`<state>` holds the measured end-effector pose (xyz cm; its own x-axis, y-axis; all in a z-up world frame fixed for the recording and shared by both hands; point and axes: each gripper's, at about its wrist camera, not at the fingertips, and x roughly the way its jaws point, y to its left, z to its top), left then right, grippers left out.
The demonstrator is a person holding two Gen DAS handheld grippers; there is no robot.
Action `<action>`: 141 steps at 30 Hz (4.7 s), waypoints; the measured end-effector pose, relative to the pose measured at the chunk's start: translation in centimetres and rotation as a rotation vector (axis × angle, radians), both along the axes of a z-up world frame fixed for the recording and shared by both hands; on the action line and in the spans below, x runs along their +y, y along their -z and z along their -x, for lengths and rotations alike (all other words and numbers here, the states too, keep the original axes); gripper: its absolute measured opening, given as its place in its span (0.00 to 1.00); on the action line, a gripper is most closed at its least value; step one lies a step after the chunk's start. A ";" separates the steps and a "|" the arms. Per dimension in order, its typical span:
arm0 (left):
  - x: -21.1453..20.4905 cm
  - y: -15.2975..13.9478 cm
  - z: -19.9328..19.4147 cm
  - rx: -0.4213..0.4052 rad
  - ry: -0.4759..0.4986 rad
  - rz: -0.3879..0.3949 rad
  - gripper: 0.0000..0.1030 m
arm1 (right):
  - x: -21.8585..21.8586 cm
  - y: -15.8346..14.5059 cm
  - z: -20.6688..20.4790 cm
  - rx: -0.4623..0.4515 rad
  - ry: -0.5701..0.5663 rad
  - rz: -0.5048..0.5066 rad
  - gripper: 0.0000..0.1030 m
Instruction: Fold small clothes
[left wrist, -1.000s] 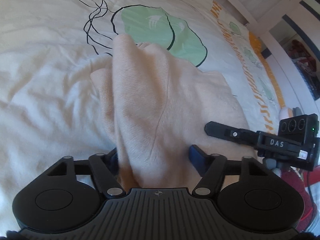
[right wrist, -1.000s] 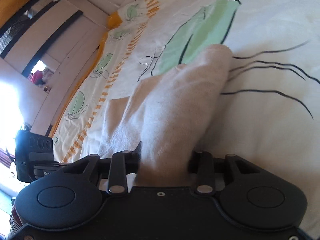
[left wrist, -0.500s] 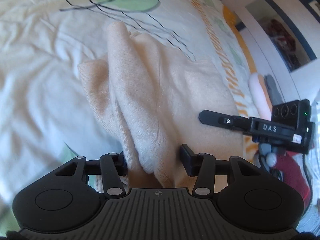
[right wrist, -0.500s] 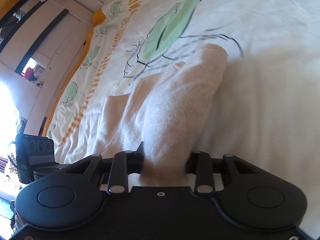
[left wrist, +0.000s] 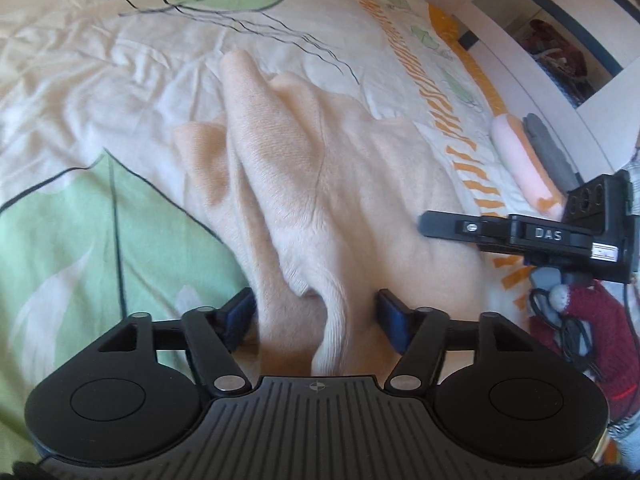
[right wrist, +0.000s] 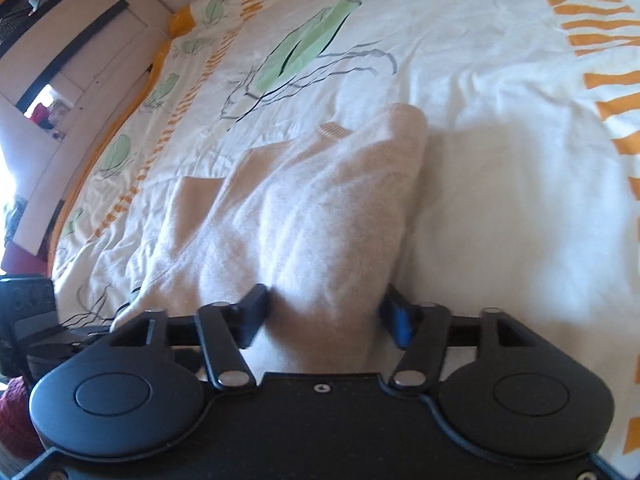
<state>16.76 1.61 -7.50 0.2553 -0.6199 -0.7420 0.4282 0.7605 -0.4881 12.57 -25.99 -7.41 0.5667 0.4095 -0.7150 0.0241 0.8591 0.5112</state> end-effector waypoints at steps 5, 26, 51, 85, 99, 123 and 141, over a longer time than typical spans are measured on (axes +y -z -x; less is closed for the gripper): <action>0.7 0.0 2.5 -0.071 -0.050 -0.033 0.66 | 0.4 0.3 1.5 -0.042 0.026 0.136 0.99; 1.6 -7.5 6.5 -0.419 -0.149 -0.097 0.76 | -0.1 -2.9 4.7 -0.243 0.092 0.187 1.00; 2.6 -0.3 2.6 -0.276 -0.303 -0.181 0.95 | 2.5 0.6 -3.2 -0.212 0.081 0.492 1.00; 0.8 -7.2 8.2 -0.402 -0.294 -0.168 0.93 | 5.3 -7.9 5.4 -0.356 0.122 0.469 1.00; -2.4 -9.5 9.3 -0.451 -0.384 -0.426 0.92 | 6.8 -8.2 9.9 -0.146 0.246 0.524 0.99; -2.4 -8.6 10.9 -0.371 -0.374 -0.490 0.91 | 8.0 -7.7 11.3 -0.112 0.173 0.354 0.99; -3.0 -8.0 11.6 -0.372 -0.325 -0.519 0.91 | 7.6 -7.0 11.8 -0.084 0.199 0.296 0.99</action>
<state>5.18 -1.34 0.51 0.6606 -0.0603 -0.7483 0.2083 0.9724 0.1055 0.75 -18.42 -0.41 0.6764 0.0681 -0.7334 0.1738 0.9528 0.2488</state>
